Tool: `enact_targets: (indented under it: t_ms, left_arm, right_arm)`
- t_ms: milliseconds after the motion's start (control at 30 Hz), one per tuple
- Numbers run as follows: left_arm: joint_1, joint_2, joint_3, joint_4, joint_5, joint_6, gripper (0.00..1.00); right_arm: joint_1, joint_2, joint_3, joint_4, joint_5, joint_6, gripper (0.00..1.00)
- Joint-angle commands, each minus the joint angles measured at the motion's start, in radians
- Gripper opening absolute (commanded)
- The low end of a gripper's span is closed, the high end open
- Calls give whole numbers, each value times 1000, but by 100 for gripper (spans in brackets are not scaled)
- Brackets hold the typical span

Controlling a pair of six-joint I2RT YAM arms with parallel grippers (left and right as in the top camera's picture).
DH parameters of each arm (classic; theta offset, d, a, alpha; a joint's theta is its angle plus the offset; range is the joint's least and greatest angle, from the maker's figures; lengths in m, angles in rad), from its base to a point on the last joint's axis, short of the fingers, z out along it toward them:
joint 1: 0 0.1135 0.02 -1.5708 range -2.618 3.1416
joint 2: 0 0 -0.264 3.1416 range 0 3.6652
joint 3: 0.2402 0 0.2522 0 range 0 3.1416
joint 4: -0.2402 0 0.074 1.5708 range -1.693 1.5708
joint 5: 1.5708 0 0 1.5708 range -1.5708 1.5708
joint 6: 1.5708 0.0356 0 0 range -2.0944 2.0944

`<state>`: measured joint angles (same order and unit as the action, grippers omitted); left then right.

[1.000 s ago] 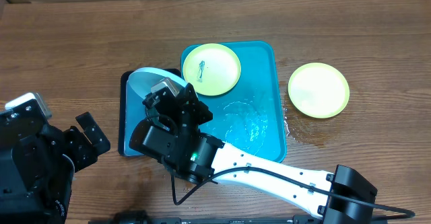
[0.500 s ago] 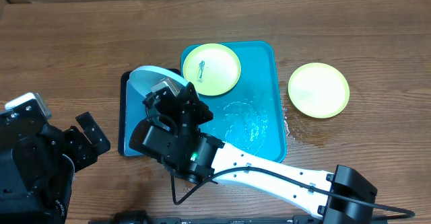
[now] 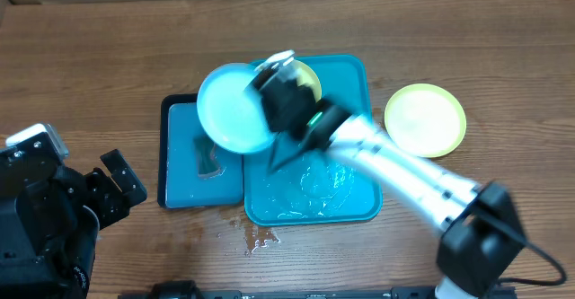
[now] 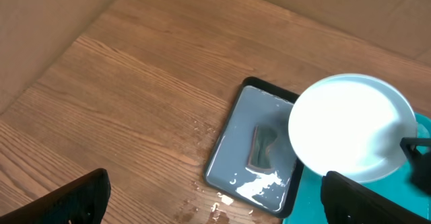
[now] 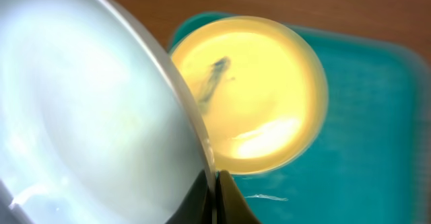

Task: Clean dirty plates on tray and stack at the side
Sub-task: 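Carry the white plate right and stack it on the yellow plate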

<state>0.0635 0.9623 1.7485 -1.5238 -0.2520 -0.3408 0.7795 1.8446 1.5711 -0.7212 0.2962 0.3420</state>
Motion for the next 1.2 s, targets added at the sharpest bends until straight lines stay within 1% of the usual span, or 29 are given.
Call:
enact_targets:
  t_ms: [0,67,100,167,200,233,367,467,567,667,767,833,867,900,933,967,1000,1067,1167]
  left_arm:
    - [0,-2,8,3,-17,-14,100]
    - [0,-1,8,3,-17,-14,100]
    - [0,-1,8,3,-17,-14,100]
    - [0,-1,8,3,-17,-14,100]
    - [0,-1,8,3,-17,-14,100]
    - [0,-1,8,3,-17,-14,100]
    - [0,-1,8,3,-17,-14,100]
    - [0,-1,8,3,-17,-14,100]
    - [0,-1,8,3,-17,-14,100]
    - [0,-1,8,3,-17,-14,100]
    - [0,-1,8,3,-17,-14,100]
    - [0,-1,8,3,-17,-14,100]
    - [0,-1,8,3,-17,-14,100]
    - [0,-1,8,3,-17,-14,100]
    - [0,-1,8,3,-17,-14,100]
    - [0,-1,8,3,-17,-14,100]
    - [0,-1,8,3,-17,-14,100]
    - [0,-1,8,3,-17,-14,100]
    - [0,-1,8,3,-17,-14,100]
  right_arm:
    - [-314,-104,88,10,-853,62,4]
    - [-457,-122,106,-19,-943,122,4]
    - [-533,-130,114,-49,-943,153,4]
    - [-687,-138,119,-112,-903,160,4]
    - [-805,-137,119,-188,-810,161,4]
    - [-876,-129,119,-253,-715,161,4]
    - [-1037,-84,106,-436,-445,160,4]
    - [-1108,-38,46,-509,-348,160,4]
    - [-1130,-19,-47,-506,-349,160,4]
    - [-1125,-18,-142,-460,-350,160,4]
    - [-1105,-18,-200,-424,-352,159,4]
    - [-1073,-18,-210,-402,-354,124,4]
    - [-1058,-21,-205,-390,-362,102,10]
    - [-1043,-23,-195,-383,-372,71,27]
    - [-1027,-27,-180,-383,-372,49,36]
    - [-1009,-31,-158,-389,-368,37,41]
    - [-991,-39,-132,-402,-368,27,44]
    - [-953,-55,-82,-428,-375,11,46]
    - [-879,-79,-9,-440,-470,-103,46]
